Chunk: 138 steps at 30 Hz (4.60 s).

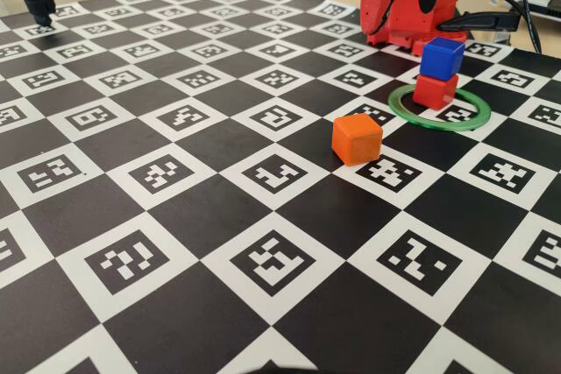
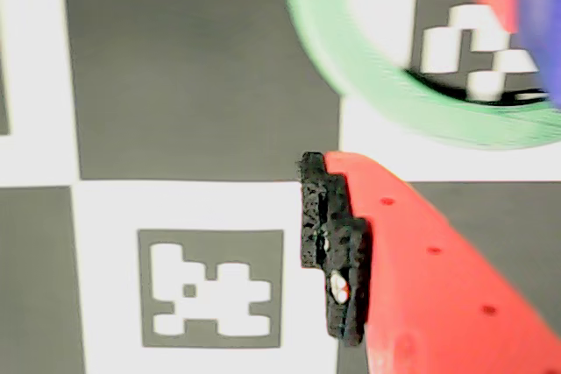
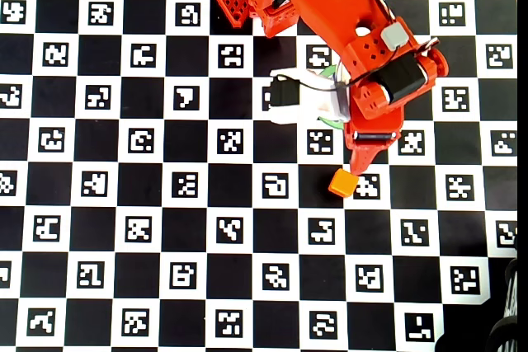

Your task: Grab the red cube then put it in the green circle then put the blue cube on top and finally the orange cube on top

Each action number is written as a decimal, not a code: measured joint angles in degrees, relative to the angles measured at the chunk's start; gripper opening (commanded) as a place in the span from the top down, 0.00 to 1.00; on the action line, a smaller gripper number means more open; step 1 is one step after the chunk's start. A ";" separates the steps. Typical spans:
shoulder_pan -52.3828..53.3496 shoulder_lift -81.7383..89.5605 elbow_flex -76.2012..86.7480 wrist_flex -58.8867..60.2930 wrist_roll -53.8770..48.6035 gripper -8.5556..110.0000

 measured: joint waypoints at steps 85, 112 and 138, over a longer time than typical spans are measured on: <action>3.69 -16.17 10.99 -31.03 16.79 0.60; 4.39 -16.96 7.03 -28.65 22.06 0.60; 4.39 -18.28 7.03 -28.39 21.27 0.87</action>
